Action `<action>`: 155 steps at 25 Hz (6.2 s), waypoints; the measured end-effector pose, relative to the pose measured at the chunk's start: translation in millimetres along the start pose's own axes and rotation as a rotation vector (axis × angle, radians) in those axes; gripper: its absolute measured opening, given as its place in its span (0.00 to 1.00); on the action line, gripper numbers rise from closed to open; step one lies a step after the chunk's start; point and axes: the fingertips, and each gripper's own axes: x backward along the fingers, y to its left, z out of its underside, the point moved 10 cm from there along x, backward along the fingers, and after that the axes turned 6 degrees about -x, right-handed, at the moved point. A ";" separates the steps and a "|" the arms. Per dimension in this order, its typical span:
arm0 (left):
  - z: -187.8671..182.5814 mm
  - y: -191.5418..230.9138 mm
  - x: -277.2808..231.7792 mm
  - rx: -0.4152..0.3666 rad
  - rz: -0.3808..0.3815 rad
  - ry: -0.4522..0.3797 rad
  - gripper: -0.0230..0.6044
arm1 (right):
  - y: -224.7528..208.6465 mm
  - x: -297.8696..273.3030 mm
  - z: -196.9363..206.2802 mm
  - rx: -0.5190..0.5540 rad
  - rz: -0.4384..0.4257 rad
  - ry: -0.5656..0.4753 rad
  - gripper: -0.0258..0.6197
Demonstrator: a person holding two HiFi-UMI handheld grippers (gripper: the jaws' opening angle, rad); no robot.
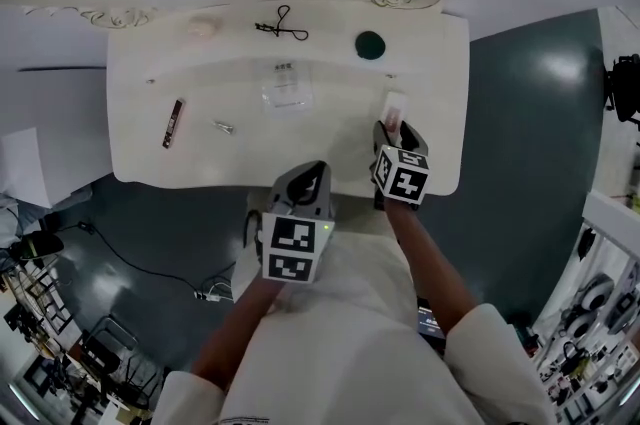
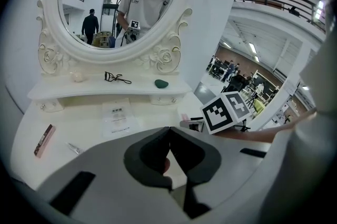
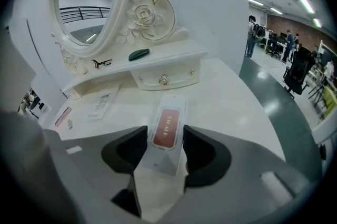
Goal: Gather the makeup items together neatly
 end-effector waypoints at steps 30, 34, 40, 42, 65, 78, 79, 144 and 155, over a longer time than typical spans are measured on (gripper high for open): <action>13.5 2.9 -4.7 -0.004 0.010 0.025 0.05 | 31.8 16.1 26.8 0.107 -0.104 0.063 0.36; 16.8 9.4 -0.8 0.004 0.003 0.023 0.05 | 40.9 13.9 27.7 0.127 -0.112 0.065 0.36; 24.4 18.1 5.7 0.016 -0.003 0.026 0.05 | 53.1 12.7 28.3 0.130 -0.117 0.066 0.36; 26.1 21.3 8.8 0.021 -0.002 0.028 0.05 | 59.8 13.4 28.5 0.129 -0.120 0.066 0.36; 51.6 66.3 51.0 0.034 -0.031 0.045 0.05 | 118.3 7.5 53.5 0.122 -0.123 0.102 0.36; 67.9 83.3 68.3 0.044 -0.034 0.072 0.05 | 122.8 -4.6 65.7 0.159 -0.053 0.138 0.36; 68.4 84.1 68.5 0.042 -0.034 0.072 0.05 | 123.0 -5.9 65.5 0.162 -0.051 0.137 0.36; 98.3 144.4 94.2 0.094 0.034 -0.009 0.05 | 223.4 1.2 40.8 0.390 -0.078 -0.029 0.24; 114.7 143.3 84.9 0.100 0.050 0.012 0.05 | 231.2 -11.8 33.2 0.522 -0.101 -0.031 0.26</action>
